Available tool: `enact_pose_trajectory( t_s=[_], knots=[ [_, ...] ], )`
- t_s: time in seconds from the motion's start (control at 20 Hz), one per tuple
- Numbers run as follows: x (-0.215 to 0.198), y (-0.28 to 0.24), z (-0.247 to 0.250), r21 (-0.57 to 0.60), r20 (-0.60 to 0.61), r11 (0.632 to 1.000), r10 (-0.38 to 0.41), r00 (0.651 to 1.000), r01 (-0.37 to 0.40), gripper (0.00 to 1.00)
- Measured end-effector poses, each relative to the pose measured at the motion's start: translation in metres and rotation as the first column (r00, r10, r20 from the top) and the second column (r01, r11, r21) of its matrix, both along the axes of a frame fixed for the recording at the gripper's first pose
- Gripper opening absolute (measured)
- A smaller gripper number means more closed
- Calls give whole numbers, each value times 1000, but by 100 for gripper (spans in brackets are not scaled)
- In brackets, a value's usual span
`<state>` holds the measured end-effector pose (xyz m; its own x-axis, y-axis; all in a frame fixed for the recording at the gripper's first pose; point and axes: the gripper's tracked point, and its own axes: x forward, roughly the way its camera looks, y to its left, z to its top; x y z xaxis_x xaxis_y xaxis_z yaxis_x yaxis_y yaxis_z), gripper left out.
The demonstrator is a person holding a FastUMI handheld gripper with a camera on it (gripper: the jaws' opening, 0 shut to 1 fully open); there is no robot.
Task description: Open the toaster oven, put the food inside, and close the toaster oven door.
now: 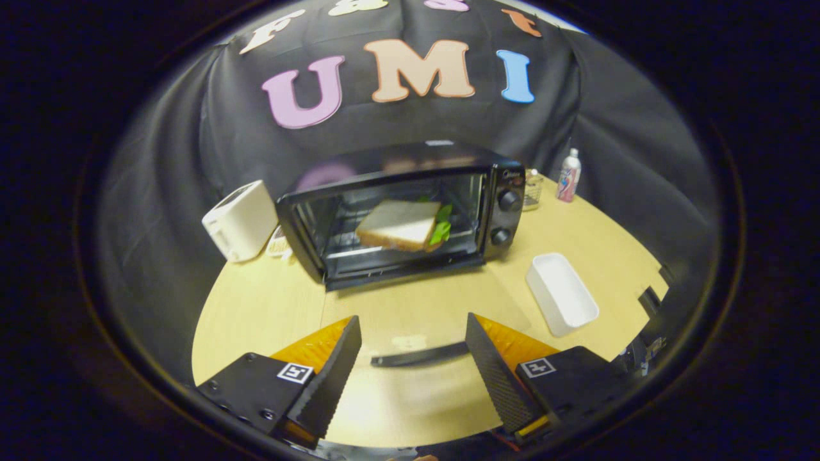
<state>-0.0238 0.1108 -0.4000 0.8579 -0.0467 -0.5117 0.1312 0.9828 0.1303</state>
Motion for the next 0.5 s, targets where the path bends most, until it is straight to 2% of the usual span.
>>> enact_pose_trajectory(
  t_s=[0.3, 0.5],
  knots=[
    [-28, 18, -45, -63, -85, 986, 146, 986, -152, 100],
    [-23, 36, -68, -56, -111, 980, 182, 977, -189, 100]
  ],
)
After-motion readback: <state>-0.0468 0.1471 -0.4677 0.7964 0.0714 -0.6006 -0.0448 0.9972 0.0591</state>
